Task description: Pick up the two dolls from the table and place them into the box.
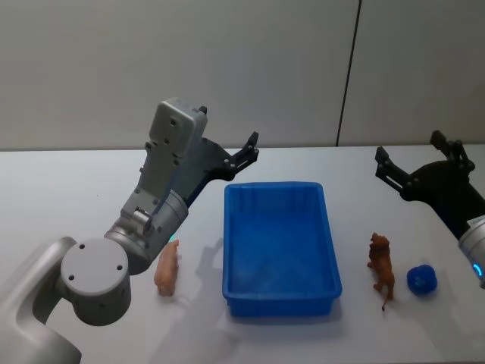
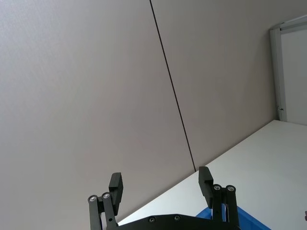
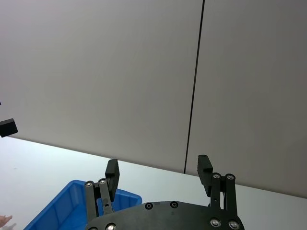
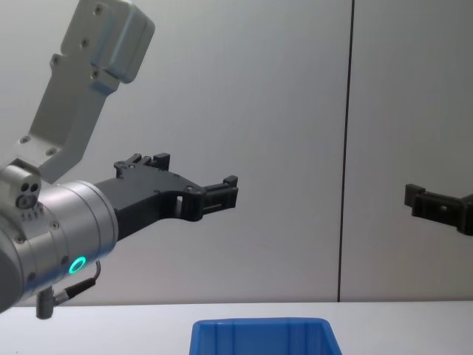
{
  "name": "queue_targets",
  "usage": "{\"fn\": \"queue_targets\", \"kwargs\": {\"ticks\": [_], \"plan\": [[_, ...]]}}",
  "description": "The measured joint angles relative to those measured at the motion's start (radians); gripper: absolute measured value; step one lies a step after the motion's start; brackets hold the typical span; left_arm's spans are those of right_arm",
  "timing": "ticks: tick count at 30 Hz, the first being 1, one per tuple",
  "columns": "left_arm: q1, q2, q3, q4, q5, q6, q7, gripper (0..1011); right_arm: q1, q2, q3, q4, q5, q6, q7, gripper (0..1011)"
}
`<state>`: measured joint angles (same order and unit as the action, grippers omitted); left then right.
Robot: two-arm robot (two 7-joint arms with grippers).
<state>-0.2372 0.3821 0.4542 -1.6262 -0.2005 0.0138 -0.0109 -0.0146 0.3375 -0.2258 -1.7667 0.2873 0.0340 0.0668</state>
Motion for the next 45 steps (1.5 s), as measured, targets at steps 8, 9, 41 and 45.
{"fn": "queue_targets", "kwargs": {"ticks": [8, 9, 41, 45], "plan": [[0.0, 0.0, 0.0, 0.0, 0.0, 0.0, 0.0, 1001, 0.0, 0.0, 0.0, 0.0, 0.0, 0.0, 0.0, 1001], [0.0, 0.0, 0.0, 0.0, 0.0, 0.0, 0.0, 1001, 0.0, 0.0, 0.0, 0.0, 0.0, 0.0, 0.0, 1001], [0.03, 0.016, -0.011, -0.054, -0.042, 0.046, 0.051, 1001, 0.0, 0.0, 0.0, 0.0, 0.0, 0.0, 0.0, 1001], [0.046, 0.022, -0.015, -0.079, -0.067, 0.073, 0.083, 1001, 0.0, 0.0, 0.0, 0.0, 0.0, 0.0, 0.0, 1001]]}}
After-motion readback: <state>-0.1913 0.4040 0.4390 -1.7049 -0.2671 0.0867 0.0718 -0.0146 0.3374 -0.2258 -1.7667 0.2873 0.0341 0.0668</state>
